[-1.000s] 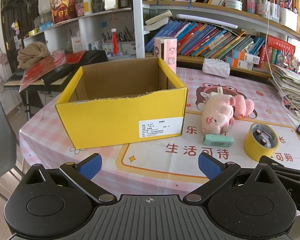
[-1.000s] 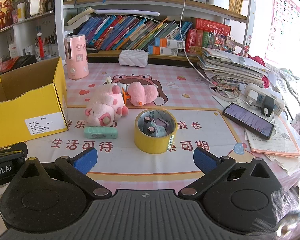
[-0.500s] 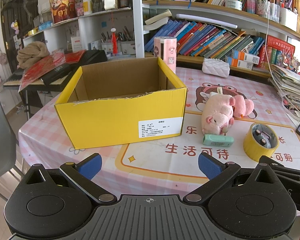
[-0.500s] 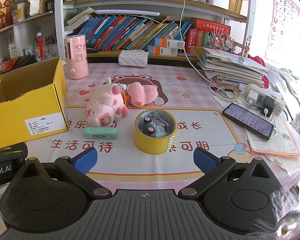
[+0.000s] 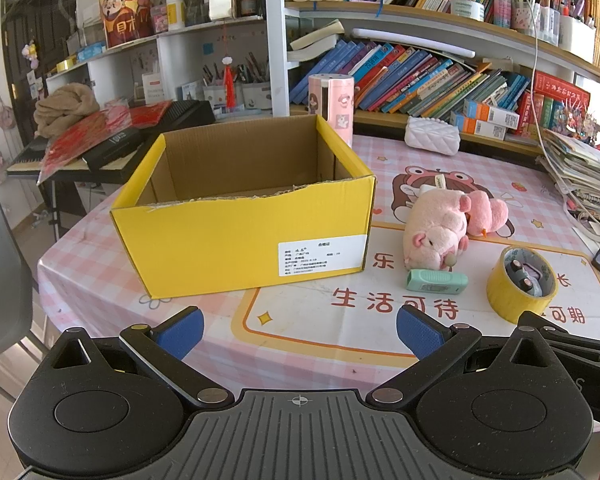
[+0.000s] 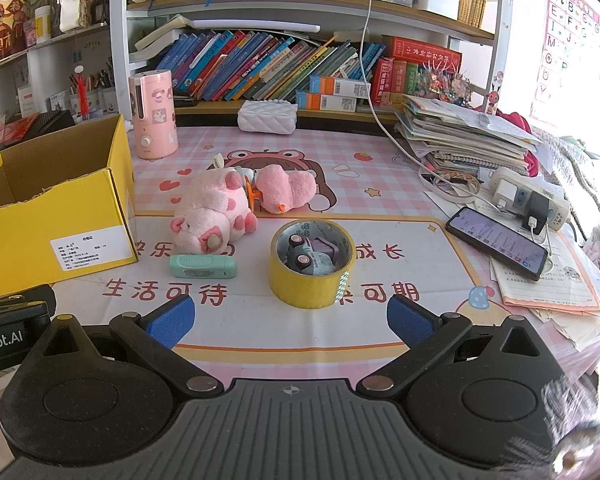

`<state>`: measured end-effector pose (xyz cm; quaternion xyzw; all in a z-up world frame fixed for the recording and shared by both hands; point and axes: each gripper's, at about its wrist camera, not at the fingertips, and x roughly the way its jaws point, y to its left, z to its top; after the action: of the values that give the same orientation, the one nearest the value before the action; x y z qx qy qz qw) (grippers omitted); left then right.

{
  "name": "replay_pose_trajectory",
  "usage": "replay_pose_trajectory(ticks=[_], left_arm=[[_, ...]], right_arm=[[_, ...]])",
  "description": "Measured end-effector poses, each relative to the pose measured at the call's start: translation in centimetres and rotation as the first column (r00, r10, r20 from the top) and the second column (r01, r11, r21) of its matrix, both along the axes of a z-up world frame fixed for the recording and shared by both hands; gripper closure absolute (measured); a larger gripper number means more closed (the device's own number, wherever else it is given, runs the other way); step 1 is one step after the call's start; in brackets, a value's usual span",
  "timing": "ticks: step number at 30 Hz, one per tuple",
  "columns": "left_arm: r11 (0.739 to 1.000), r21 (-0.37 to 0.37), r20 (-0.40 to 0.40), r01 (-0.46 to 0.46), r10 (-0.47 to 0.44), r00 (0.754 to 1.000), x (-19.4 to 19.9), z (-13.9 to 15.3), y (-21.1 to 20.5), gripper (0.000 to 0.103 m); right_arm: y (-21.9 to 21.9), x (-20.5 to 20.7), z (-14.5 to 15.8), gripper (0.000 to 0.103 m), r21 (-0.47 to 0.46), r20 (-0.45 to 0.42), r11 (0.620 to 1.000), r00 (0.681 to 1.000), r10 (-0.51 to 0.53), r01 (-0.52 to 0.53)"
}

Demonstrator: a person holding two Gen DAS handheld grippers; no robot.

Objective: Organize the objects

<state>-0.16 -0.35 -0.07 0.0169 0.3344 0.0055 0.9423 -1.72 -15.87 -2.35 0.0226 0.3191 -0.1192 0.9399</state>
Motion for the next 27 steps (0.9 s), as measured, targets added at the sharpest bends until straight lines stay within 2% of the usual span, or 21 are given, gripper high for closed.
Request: replay_pose_trajectory(ticks=[27], left_arm=[[1.0,-0.002,-0.002,0.001,-0.001,1.0,0.01,0.07,0.13,0.0]], right_arm=[[0.14,-0.23,0.09,0.0,0.0,0.001,1.0,1.0,-0.002,0.002]])
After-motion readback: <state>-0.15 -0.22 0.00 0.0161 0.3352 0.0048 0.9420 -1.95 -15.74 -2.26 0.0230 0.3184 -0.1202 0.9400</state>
